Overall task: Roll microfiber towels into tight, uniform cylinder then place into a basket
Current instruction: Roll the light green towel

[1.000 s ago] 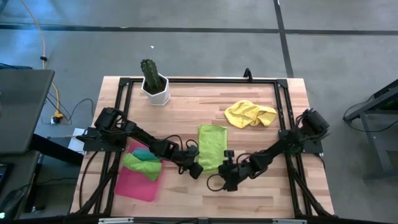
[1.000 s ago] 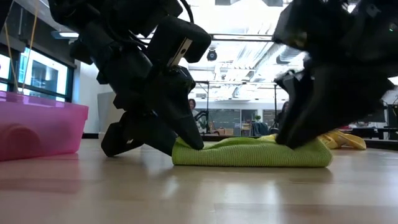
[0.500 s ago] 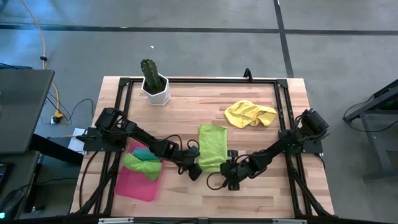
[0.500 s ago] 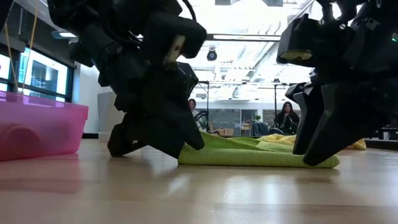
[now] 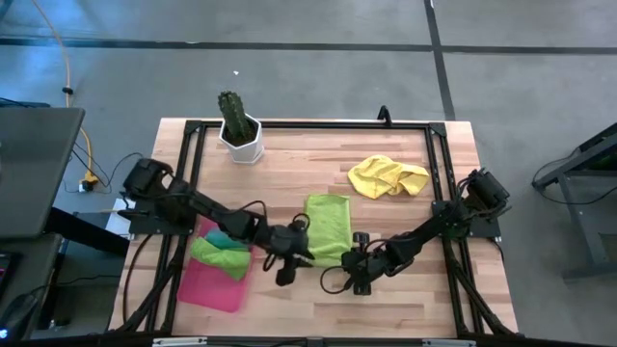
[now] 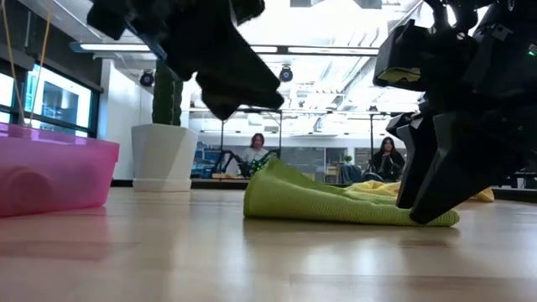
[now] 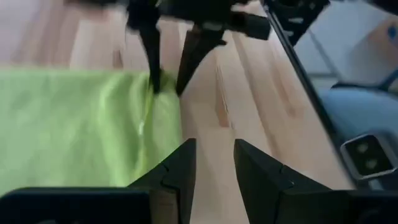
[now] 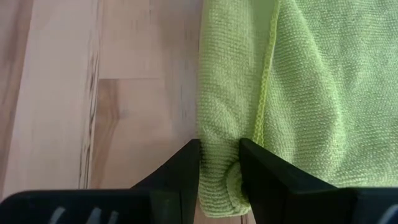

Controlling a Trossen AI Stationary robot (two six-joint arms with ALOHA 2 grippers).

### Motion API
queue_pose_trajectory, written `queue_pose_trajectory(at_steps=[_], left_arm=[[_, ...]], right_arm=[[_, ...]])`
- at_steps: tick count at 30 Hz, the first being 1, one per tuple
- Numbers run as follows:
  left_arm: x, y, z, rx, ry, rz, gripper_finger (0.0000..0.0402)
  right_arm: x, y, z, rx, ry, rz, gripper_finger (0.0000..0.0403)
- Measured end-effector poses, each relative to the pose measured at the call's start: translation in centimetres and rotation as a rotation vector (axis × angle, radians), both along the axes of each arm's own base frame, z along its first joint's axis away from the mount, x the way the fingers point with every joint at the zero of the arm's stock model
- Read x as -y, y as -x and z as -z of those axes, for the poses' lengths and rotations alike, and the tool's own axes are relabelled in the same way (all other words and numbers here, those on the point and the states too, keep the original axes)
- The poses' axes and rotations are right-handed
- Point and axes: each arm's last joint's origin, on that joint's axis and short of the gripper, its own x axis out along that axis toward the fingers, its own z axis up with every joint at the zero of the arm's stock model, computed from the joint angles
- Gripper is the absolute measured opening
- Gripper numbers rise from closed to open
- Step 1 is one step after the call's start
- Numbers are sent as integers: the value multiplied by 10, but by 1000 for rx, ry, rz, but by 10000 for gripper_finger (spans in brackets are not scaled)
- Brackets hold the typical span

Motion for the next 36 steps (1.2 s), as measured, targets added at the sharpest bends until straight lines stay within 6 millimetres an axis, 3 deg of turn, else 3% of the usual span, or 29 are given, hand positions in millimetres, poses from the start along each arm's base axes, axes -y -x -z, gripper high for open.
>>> queue_pose_trajectory(at_steps=[7,12,19,24,27,32,36], left_arm=[[17,4,8,13,-215,142,100],[16,2,16,-1,-286,114,109],[14,0,19,2,-306,124,159],[14,-3,35,-10,-433,172,186],[14,-4,47,-34,-500,203,190],[8,-7,57,-66,-602,108,190],[2,-7,63,-101,-550,104,191]], right_arm=[[0,-1,0,5,-3,1,108],[2,-2,0,9,-10,16,108],[8,-6,-1,14,-14,35,108],[12,-9,-1,22,-18,51,108],[13,-10,-1,25,-20,57,108],[13,-10,-1,27,-20,57,108],[13,-10,-1,30,-22,57,108]])
